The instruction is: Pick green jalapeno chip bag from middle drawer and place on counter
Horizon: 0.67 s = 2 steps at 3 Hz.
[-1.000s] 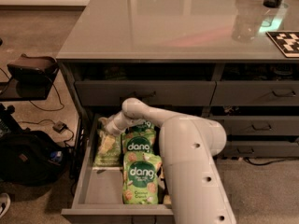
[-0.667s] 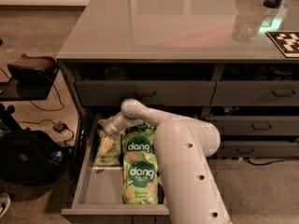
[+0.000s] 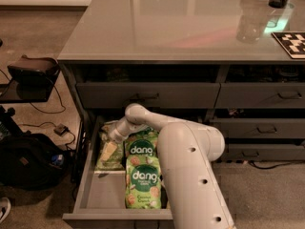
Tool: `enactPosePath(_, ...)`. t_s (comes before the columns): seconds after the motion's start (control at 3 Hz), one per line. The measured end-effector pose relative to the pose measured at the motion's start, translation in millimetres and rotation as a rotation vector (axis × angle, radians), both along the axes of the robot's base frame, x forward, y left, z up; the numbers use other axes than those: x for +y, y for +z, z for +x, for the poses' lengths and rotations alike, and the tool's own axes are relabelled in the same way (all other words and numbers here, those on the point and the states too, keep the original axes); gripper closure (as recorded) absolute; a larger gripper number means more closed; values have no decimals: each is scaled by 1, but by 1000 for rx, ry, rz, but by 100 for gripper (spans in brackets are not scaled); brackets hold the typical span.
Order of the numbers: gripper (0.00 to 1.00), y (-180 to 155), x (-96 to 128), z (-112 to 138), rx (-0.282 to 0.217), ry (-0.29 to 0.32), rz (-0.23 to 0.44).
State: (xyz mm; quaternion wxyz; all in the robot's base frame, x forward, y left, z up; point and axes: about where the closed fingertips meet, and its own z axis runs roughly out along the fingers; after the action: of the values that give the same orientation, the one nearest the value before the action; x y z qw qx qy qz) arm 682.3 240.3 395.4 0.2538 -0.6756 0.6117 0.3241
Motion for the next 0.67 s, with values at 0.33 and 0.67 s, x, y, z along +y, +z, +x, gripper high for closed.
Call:
enactPosePath(0.33, 0, -5, 0, -2, 24, -10, -8)
enactPosePath(0.67, 0, -11, 0, -3, 59, -18, -7)
